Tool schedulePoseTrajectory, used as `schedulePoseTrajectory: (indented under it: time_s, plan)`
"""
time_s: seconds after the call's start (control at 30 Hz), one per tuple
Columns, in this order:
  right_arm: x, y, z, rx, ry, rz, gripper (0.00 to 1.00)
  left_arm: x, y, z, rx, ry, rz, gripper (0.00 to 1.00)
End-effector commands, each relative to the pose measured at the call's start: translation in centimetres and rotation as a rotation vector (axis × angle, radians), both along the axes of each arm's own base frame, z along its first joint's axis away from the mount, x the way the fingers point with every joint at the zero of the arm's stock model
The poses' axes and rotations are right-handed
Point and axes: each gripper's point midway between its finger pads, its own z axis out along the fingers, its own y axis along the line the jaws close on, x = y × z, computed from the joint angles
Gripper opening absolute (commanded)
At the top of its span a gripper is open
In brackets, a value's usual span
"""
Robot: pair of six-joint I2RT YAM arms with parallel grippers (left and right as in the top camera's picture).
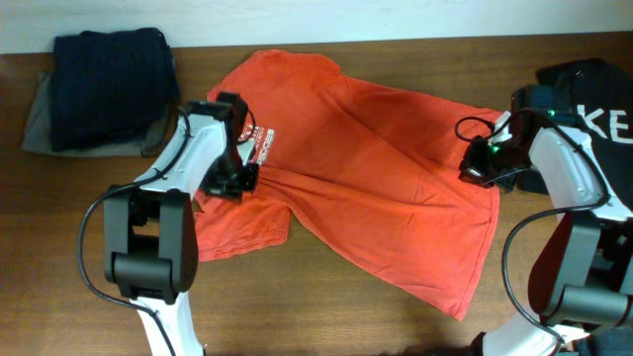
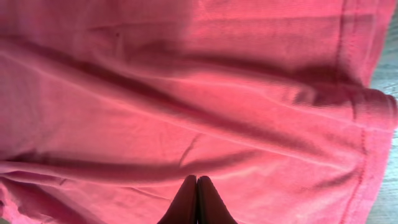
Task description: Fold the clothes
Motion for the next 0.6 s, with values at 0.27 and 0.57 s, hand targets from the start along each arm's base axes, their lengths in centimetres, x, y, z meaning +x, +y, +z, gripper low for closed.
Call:
schedulePoseTrajectory:
  time_s: [0.27, 0.57]
  plan:
    - [0.8, 0.1, 0.3, 0.002, -0.027, 0.017, 0.04, -2.9, 0.3, -2.5, -0.01, 0.074, 0.004, 0.01]
    - [0.9, 0.1, 0.3, 0.0, -0.034, 0.018, 0.04, -7.0, 0.6, -5.6, -0.011, 0.167, 0.032, 0.01]
